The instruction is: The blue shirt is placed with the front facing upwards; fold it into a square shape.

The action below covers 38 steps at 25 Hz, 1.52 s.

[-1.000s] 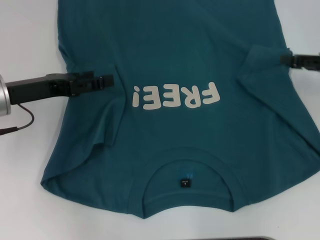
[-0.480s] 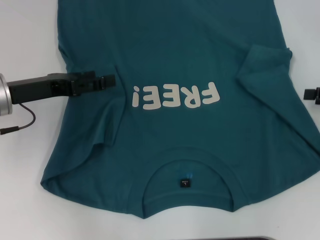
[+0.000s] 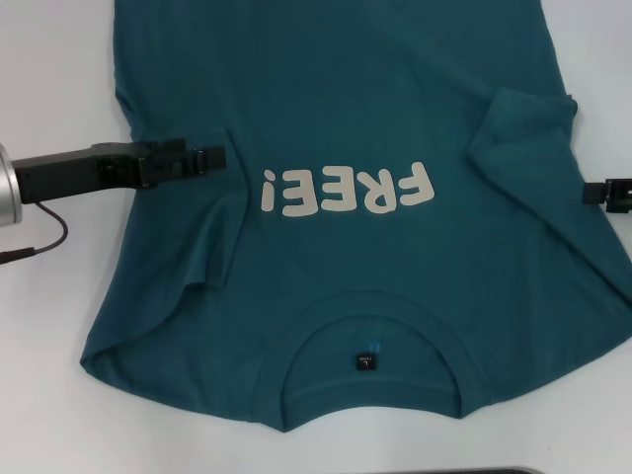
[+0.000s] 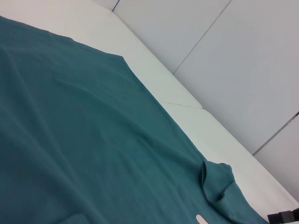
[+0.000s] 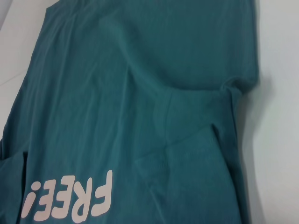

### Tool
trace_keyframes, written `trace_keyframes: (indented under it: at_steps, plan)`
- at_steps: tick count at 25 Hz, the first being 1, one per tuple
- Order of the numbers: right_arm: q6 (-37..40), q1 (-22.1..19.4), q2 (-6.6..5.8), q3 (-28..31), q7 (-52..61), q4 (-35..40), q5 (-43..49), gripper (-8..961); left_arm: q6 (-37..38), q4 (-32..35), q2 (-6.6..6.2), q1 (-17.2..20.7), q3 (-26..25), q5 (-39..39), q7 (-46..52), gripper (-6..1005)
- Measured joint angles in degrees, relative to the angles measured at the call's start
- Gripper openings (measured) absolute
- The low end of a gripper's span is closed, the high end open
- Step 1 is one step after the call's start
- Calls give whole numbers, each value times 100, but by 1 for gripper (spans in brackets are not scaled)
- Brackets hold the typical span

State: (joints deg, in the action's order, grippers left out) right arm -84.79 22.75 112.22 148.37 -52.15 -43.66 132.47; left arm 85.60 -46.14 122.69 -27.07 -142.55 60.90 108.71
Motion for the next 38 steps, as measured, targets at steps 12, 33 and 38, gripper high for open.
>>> trace_keyframes:
  at_steps: [12,33,38]
  plan:
    - [129,77,90,-8,-29,105,7,549,0,0,-9,0,-2,11,0,885]
    - [170,103,114,-151,-66,113,3,58,-17,0,-9,9,-10,18,-9,884]
    - [-28,138,122,-144,-258,113,-96,21,-28,0,-9,9,-10,18,-9,884]
